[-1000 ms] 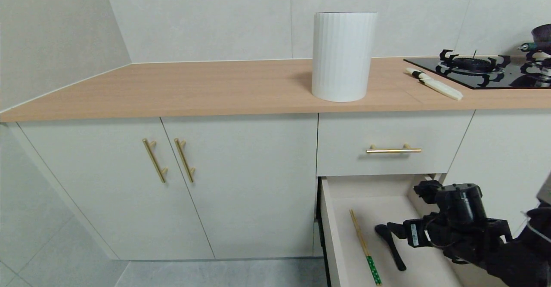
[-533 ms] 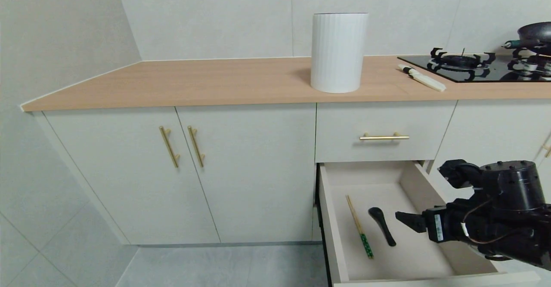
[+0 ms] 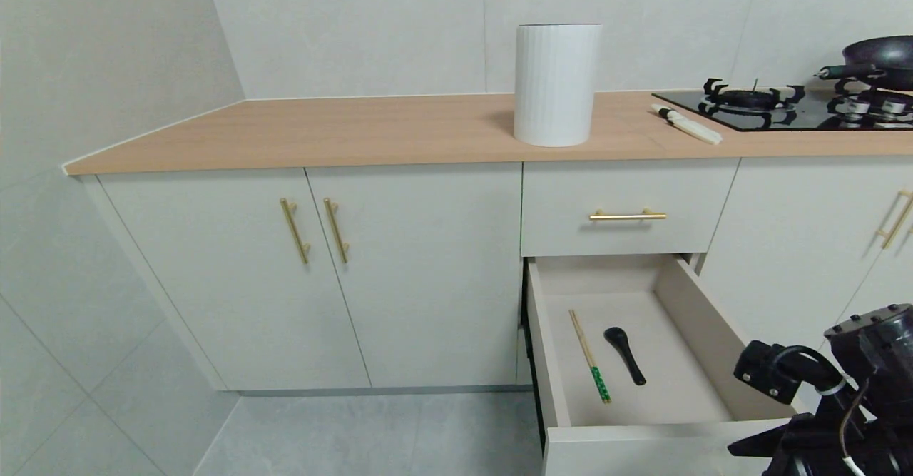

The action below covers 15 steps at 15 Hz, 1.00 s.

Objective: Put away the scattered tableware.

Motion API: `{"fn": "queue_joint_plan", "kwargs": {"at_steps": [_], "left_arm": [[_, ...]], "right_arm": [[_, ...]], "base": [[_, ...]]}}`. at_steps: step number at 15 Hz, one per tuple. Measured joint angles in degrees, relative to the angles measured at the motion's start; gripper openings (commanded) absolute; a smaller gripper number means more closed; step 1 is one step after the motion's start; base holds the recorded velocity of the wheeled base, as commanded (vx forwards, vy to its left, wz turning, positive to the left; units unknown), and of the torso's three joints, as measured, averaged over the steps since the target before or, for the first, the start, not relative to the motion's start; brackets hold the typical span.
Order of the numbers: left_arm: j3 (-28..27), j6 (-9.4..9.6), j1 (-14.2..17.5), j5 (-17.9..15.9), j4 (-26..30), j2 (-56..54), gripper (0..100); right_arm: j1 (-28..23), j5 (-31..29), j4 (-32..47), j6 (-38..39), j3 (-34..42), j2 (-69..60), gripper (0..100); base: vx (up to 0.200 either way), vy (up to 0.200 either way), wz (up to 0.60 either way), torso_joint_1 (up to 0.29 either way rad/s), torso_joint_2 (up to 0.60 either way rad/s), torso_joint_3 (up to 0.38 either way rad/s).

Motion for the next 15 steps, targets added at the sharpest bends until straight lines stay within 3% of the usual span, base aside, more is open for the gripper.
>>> {"fn": "queue_joint_plan", "kwargs": {"at_steps": [4,7,11,15], "left_arm": [[0.0,0.0,0.0,0.04,0.0,0.0,100],[0.0,0.0,0.02,0.02,-0.02,0.0,100],[0.0,0.0,0.0,0.0,0.0,0.0,100],[0.0,0.0,0.0,0.04,-0.02,0.0,100]], "right_arm": [[0.44,0.22,2.57,-3.47,-0.11,4.55,100],[0.32,-4.43,1.71,-2.97,-0.83,10.67,100],[0.07,-12.26,-3.95,6.8,-2.86,17.2,100],[0.07,-17.46,-4.85,13.98,-6.01,21.25,100]], "base": [[0.0,0.0,0.0,0.0,0.0,0.0],[0.0,0.0,0.0,0.0,0.0,0.0],[0.0,0.0,0.0,0.0,0.0,0.0],[0.0,0.0,0.0,0.0,0.0,0.0]]}}
